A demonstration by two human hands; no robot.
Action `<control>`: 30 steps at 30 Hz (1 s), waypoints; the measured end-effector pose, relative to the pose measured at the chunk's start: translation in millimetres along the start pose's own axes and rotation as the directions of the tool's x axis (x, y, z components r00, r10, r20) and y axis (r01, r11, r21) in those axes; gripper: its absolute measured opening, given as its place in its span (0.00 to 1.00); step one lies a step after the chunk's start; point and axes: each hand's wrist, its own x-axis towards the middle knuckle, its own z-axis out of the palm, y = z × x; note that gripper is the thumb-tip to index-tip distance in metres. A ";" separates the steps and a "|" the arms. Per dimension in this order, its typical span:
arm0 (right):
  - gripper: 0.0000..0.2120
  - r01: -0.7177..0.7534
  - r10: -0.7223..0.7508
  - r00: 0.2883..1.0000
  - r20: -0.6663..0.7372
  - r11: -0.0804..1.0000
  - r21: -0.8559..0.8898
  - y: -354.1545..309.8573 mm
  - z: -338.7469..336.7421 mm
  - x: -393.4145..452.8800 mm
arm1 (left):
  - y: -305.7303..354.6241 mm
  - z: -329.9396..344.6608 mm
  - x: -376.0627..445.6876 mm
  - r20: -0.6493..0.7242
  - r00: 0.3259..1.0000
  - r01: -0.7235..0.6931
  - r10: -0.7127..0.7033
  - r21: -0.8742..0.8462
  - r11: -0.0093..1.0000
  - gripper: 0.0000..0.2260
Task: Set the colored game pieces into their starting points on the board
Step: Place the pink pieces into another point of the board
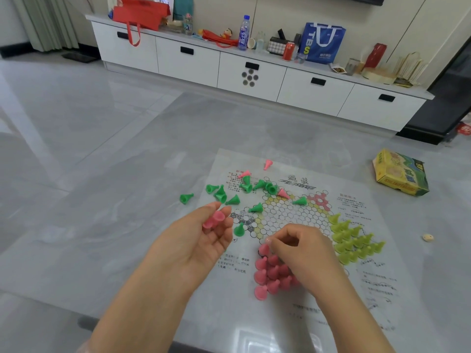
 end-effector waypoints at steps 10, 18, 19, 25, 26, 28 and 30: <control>0.08 0.043 -0.043 0.999 0.005 0.997 -0.060 2.9 2.8 2.4 | 0.4 -1.0 2.2 -0.004 1.000 -0.009 0.009 0.011 1.000 0.04; 0.09 0.074 -0.074 0.997 0.010 0.997 -0.028 2.3 1.4 -1.1 | 0.0 -1.1 3.6 0.055 0.998 -0.026 0.031 -0.093 0.995 0.04; 0.09 0.093 -0.094 0.996 -0.002 0.996 -0.013 1.6 1.0 -2.2 | 0.1 -0.3 2.9 0.073 0.997 -0.024 0.034 -0.126 0.992 0.05; 0.11 0.391 -0.391 0.917 -0.077 0.920 -0.007 -10.4 0.0 -16.3 | -11.5 6.3 0.5 0.209 0.978 -0.001 0.012 -0.051 0.999 0.09; 0.12 0.412 -0.410 0.910 -0.060 0.911 0.025 -11.3 2.0 -18.2 | -15.0 6.6 1.0 0.235 0.972 0.010 -0.003 -0.029 1.000 0.10; 0.10 0.503 -0.505 0.862 -0.044 0.863 -0.046 -6.4 6.4 -16.0 | -20.5 6.6 0.9 0.313 0.949 0.032 -0.035 0.015 0.999 0.13; 0.06 0.606 -0.633 0.774 -0.005 0.743 -0.284 -2.1 8.5 -11.7 | -23.2 7.7 -0.4 0.356 0.933 0.034 -0.053 0.061 0.998 0.14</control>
